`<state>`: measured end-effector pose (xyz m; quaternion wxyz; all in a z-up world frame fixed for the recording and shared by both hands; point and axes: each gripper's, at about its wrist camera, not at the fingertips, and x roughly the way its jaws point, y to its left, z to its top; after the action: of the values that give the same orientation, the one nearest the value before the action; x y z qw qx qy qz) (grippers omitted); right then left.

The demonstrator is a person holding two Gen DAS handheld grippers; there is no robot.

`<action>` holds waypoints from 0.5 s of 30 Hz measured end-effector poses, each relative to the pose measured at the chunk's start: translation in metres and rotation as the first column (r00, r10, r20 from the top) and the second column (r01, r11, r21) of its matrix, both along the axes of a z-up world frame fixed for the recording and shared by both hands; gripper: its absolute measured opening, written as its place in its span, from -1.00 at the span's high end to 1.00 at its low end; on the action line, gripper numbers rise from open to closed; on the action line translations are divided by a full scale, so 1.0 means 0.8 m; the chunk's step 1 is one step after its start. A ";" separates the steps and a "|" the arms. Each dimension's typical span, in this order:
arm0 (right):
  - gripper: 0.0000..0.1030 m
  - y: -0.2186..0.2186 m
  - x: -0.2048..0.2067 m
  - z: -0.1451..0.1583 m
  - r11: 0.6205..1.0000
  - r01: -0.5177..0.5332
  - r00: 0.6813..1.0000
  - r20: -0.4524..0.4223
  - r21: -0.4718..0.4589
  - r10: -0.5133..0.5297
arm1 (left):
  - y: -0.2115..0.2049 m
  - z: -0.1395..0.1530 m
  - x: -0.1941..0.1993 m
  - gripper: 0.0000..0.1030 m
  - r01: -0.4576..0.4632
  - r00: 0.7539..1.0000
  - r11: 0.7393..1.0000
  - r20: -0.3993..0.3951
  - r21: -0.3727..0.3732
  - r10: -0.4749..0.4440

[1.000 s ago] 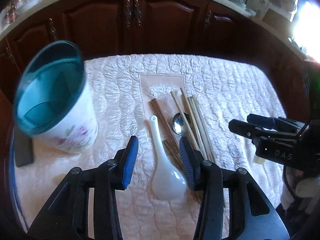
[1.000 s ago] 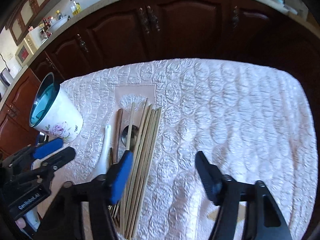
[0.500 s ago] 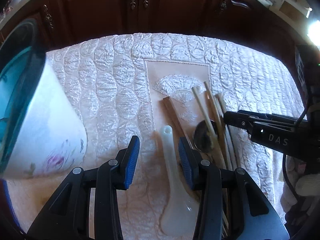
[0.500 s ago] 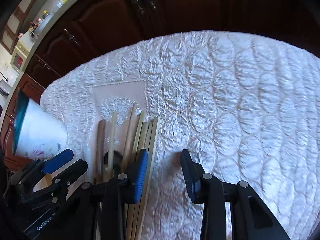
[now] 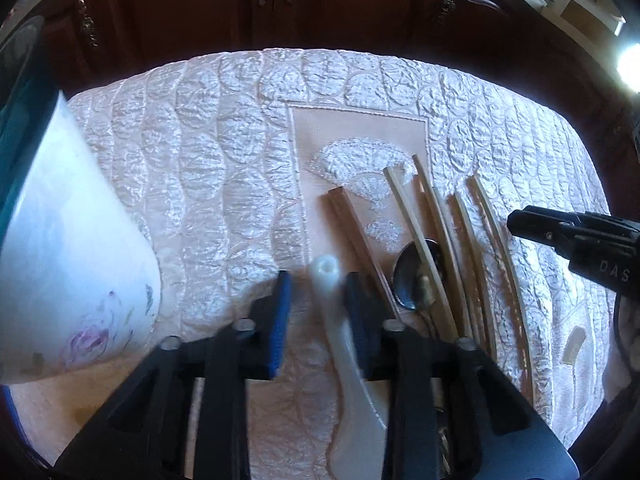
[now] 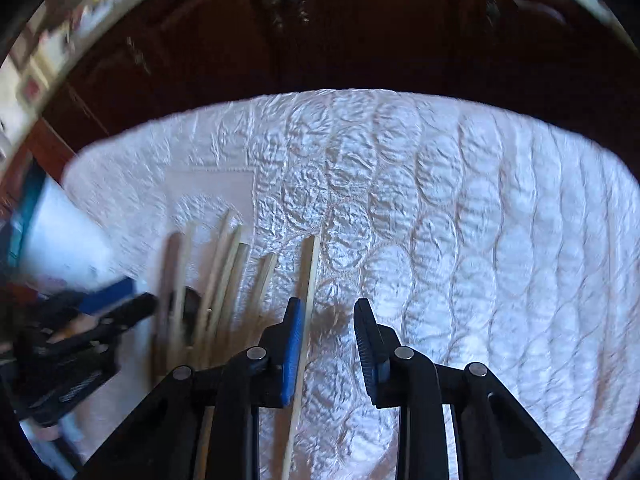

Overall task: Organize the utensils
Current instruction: 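Grasp the white ceramic spoon with the left tool while the right tool grasps a wooden chopstick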

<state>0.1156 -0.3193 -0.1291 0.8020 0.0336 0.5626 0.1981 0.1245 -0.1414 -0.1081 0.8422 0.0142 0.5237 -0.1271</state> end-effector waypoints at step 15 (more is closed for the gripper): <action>0.89 -0.008 0.027 -0.008 0.993 0.009 1.000 -0.027 0.115 -0.006 | 0.013 0.031 -0.016 0.78 0.026 1.000 0.993 0.010 -0.115 -0.025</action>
<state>0.1368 -0.3254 -0.1358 0.7918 0.0845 0.5607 0.2270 0.1118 -0.1309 -0.0831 0.8422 -0.0270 0.5117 -0.1675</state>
